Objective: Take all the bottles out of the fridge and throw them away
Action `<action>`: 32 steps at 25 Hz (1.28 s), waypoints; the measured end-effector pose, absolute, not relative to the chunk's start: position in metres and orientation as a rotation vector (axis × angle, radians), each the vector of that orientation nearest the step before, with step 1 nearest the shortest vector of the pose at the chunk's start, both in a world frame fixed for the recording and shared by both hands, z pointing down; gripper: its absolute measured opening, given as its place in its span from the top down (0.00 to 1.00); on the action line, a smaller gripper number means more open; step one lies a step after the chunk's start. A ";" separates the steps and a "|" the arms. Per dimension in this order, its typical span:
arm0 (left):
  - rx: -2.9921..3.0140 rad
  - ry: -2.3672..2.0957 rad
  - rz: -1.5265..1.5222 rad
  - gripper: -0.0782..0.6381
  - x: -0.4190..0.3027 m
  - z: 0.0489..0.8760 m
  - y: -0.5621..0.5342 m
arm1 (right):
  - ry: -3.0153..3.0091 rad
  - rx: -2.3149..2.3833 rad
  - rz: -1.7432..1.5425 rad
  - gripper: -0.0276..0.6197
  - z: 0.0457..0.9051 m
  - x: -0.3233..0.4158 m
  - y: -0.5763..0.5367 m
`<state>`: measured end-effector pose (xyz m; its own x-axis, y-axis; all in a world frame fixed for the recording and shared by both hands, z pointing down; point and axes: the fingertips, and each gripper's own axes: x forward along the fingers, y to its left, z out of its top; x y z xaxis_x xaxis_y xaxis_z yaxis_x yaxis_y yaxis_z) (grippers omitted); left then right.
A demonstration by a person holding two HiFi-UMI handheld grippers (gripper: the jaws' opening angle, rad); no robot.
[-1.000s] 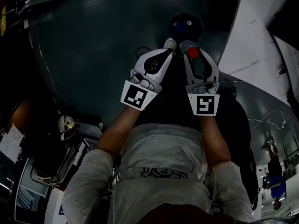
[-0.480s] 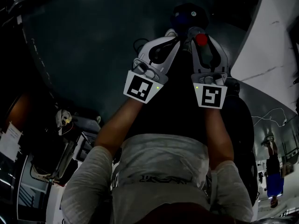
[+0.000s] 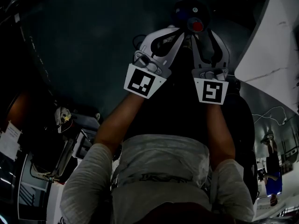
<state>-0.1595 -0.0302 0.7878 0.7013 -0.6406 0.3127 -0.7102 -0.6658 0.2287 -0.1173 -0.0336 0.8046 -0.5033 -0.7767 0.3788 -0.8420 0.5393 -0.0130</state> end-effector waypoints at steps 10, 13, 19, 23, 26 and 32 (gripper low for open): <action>2.561 -1.085 0.231 0.88 -0.164 0.735 -0.036 | -2.511 1.394 0.339 0.73 0.741 -0.120 -0.044; 2.558 -1.092 0.197 0.88 -0.164 0.712 -0.040 | -2.527 1.403 0.332 0.73 0.713 -0.118 -0.049; 2.568 -1.083 0.127 0.88 -0.160 0.659 -0.048 | -2.568 1.385 0.352 0.73 0.662 -0.114 -0.058; 2.568 -1.083 0.072 0.88 -0.159 0.620 -0.052 | -2.590 1.399 0.379 0.73 0.622 -0.110 -0.063; 2.580 -1.082 0.041 0.88 -0.158 0.590 -0.055 | -2.610 1.401 0.383 0.75 0.594 -0.110 -0.066; 2.641 -1.062 0.028 0.88 -0.152 0.532 -0.052 | -2.691 1.279 0.428 0.81 0.544 -0.119 -0.061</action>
<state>-0.1524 -0.0517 0.5323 0.7274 -0.6745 0.1263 -0.6803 -0.6845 0.2622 -0.1193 -0.0607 0.5440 -0.6319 -0.7377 0.2377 -0.7751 0.6003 -0.1971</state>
